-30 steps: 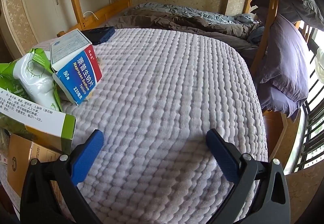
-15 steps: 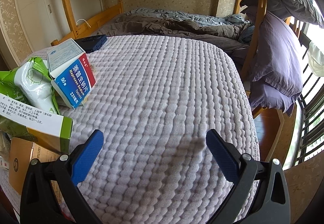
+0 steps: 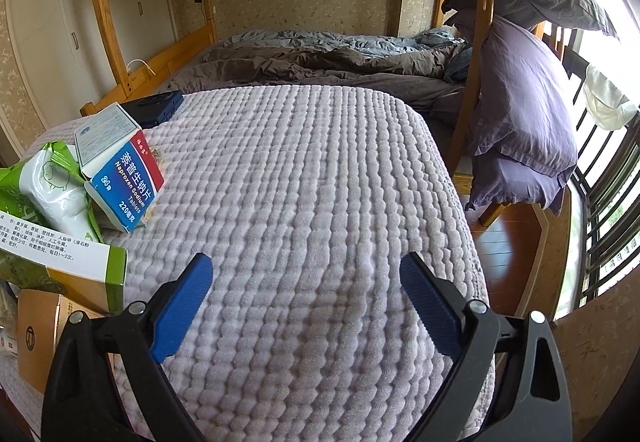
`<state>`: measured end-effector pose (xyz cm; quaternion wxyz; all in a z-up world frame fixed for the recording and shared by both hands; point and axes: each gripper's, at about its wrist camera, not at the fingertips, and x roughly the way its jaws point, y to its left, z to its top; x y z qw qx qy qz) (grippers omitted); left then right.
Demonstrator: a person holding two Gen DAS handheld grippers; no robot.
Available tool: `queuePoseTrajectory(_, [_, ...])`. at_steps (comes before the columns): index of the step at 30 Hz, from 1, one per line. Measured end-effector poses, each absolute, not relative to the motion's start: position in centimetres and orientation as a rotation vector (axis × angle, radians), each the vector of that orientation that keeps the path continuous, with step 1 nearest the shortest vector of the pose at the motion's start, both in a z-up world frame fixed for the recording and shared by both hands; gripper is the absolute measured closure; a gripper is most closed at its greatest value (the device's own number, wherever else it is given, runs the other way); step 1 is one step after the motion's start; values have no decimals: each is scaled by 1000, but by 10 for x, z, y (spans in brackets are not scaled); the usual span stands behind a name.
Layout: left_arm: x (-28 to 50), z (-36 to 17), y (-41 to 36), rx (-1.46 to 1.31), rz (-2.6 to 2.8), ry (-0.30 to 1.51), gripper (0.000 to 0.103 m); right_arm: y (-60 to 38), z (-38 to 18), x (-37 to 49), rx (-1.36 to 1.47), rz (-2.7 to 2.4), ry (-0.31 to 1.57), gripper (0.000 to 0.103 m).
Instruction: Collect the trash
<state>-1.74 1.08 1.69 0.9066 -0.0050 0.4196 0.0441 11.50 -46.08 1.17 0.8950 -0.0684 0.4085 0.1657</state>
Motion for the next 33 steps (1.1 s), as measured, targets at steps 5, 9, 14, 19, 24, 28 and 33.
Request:
queuePoseTrajectory(5, [-18, 17, 11, -14, 94, 863, 1, -461, 10, 117, -154, 342, 851, 10])
queuePoseTrajectory(9, [-17, 17, 11, -15, 94, 862, 1, -461, 9, 117, -153, 341, 852, 10])
queuePoseTrajectory(14, [-18, 17, 11, -15, 95, 862, 1, -460, 9, 117, -155, 341, 853, 10])
queuePoseTrajectory(19, [-18, 16, 11, -15, 94, 862, 1, -460, 8, 117, -153, 341, 853, 10])
queuePoseTrajectory(24, [-18, 16, 11, -14, 95, 862, 1, -460, 9, 117, -153, 340, 853, 10])
queuePoseTrajectory(28, [-17, 16, 11, -14, 94, 862, 1, -461, 8, 117, -154, 340, 853, 10])
queuePoseTrajectory(33, [-18, 17, 11, -15, 95, 858, 1, -461, 9, 118, -152, 340, 853, 10])
